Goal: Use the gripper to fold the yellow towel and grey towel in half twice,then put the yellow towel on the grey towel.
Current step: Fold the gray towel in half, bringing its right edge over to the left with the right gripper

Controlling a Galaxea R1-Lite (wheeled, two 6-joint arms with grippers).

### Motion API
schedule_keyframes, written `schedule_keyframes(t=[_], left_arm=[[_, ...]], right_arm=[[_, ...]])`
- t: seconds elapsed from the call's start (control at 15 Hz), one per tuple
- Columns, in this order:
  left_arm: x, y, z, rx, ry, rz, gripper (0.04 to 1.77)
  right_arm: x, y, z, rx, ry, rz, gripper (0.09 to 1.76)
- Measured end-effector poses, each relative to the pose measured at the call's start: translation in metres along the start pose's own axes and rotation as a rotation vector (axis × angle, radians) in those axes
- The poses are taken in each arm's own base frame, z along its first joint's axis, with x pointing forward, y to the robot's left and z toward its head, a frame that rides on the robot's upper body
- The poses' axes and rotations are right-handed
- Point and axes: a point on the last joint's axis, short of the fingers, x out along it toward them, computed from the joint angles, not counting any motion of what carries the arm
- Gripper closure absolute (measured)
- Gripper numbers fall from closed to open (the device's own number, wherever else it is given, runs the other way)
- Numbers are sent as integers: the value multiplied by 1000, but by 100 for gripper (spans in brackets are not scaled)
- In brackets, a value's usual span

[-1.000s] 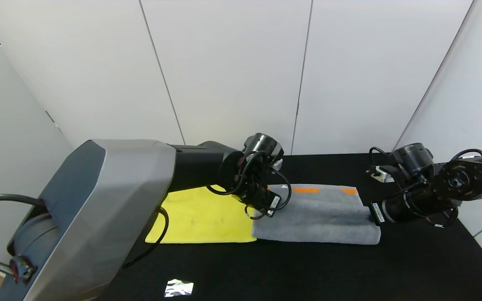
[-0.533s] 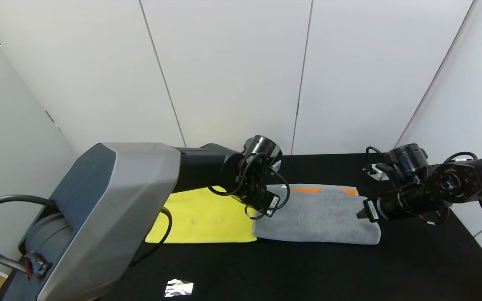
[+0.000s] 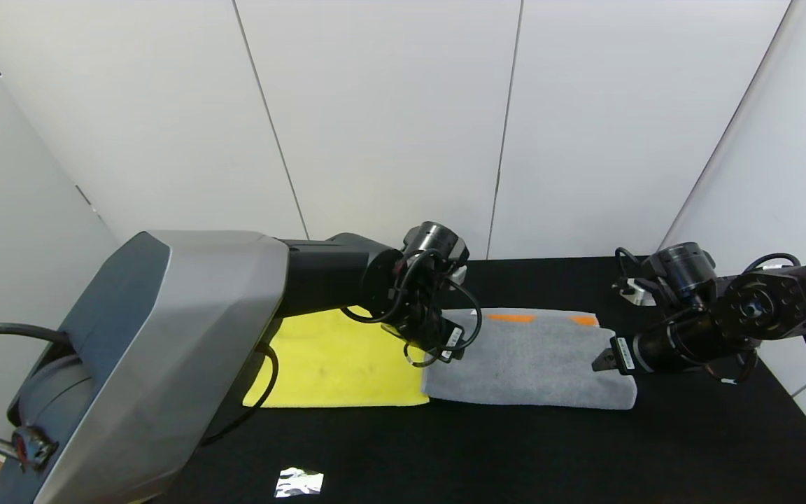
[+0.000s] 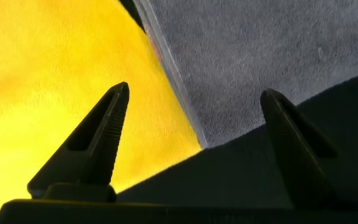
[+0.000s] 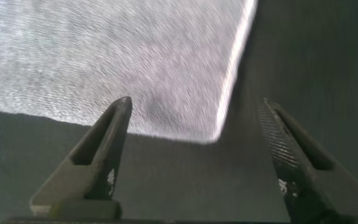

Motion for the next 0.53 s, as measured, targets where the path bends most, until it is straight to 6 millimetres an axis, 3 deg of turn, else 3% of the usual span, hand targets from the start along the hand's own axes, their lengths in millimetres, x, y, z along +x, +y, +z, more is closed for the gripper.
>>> schedule_keyframes(t=[0.53], left_arm=[[-32, 5, -3, 3, 17, 2, 17]], right_arm=[[0, 12, -10, 257, 78, -33, 23]])
